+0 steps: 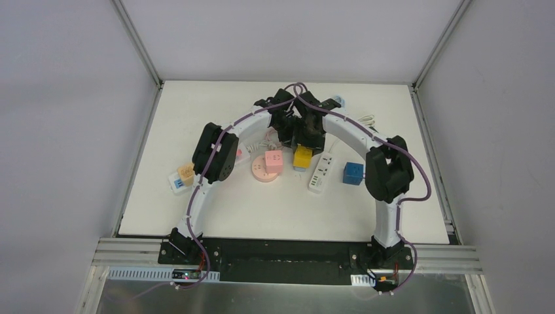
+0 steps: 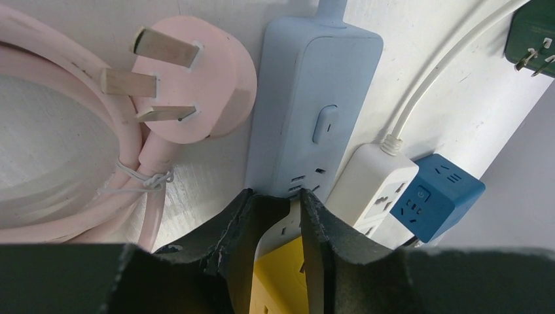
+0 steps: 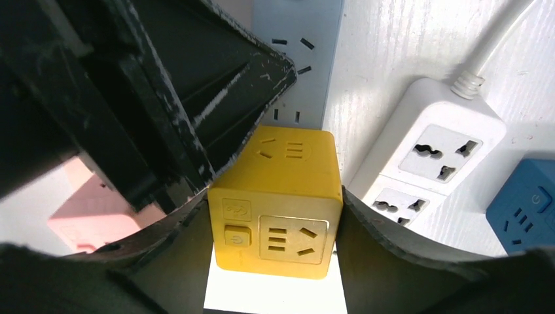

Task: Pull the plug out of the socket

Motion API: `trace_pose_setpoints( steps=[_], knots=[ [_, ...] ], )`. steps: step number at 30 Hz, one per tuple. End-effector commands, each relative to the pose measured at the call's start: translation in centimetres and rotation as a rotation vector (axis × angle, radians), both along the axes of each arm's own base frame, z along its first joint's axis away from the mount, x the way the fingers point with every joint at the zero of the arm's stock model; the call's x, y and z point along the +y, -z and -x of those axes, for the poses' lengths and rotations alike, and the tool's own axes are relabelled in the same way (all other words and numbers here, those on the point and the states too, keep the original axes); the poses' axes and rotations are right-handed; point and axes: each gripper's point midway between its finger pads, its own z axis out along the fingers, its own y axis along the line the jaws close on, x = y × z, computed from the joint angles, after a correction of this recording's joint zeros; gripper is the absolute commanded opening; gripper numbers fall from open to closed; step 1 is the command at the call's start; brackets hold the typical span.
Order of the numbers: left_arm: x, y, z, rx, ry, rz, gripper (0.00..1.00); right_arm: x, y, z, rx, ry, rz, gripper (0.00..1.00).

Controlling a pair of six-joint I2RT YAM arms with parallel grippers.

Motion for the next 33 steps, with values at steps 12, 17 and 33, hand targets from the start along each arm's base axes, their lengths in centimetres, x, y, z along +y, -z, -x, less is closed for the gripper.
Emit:
trace_pose_setpoints(
  steps=[12, 17, 33],
  knots=[
    [0.7, 2.9, 3.0, 0.106, 0.045, -0.084, 0.3, 0.0, -11.1, -3.7, -0.387, 0.049, -0.341, 0.0],
    [-0.1, 1.1, 1.8, 0.098, 0.029, -0.001, 0.32, -3.1, -10.6, -3.9, -0.382, 0.129, -0.306, 0.0],
    [-1.9, -8.2, -0.4, -0.049, 0.077, 0.243, 0.64, -11.0, -8.1, -6.4, -0.292, 0.411, -0.407, 0.0]
  ],
)
